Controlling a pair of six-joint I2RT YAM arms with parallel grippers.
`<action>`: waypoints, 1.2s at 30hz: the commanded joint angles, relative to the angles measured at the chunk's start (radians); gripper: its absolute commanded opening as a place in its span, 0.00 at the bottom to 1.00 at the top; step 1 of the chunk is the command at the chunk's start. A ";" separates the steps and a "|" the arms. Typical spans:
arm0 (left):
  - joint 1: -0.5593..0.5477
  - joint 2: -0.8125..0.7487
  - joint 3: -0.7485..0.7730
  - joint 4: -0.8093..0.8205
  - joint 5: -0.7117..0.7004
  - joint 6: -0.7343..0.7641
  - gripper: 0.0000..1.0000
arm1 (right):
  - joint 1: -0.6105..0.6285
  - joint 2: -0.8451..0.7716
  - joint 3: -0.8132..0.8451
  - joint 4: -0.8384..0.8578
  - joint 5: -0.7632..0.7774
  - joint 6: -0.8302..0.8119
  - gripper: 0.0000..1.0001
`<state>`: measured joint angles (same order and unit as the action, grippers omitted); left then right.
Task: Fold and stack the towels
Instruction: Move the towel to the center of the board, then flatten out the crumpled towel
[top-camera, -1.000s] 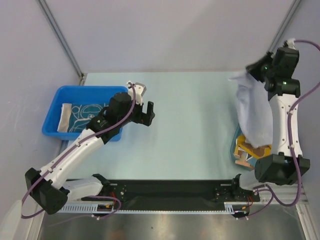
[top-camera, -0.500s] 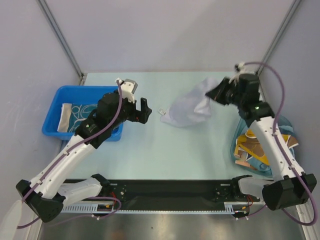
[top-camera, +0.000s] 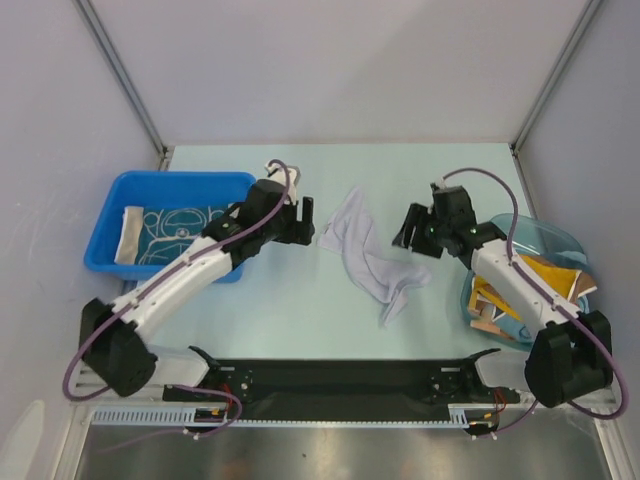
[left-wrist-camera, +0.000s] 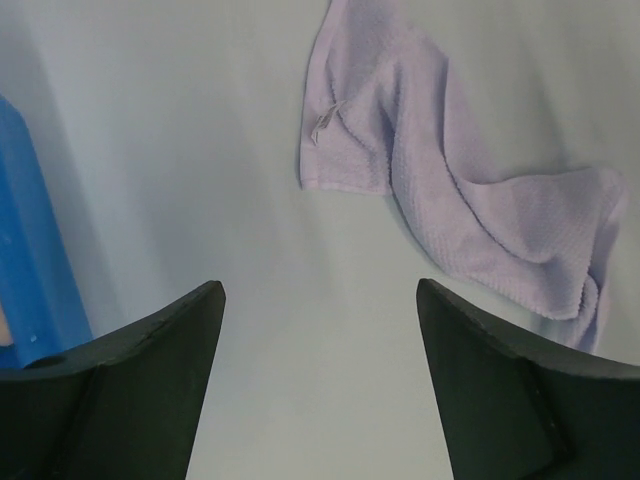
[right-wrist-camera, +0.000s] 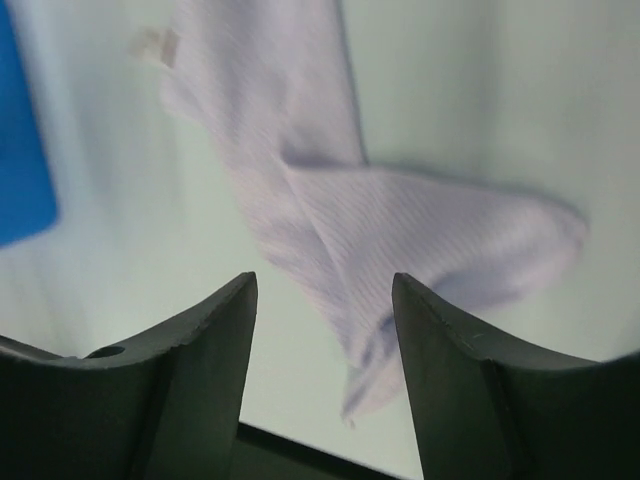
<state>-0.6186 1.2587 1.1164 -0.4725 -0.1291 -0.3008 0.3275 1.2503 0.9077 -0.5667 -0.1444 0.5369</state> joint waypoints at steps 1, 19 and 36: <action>0.002 0.125 0.059 0.069 -0.038 -0.069 0.81 | -0.002 0.098 0.129 0.229 -0.010 -0.089 0.62; 0.002 0.372 -0.007 0.276 -0.027 -0.165 0.72 | -0.148 1.215 1.299 0.074 -0.604 -0.387 0.54; 0.046 0.577 0.023 0.370 -0.004 -0.305 0.61 | -0.150 1.440 1.436 0.163 -0.756 -0.249 0.47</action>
<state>-0.6052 1.8191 1.1252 -0.1726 -0.1703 -0.5514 0.1703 2.6652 2.2898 -0.4393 -0.8547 0.2459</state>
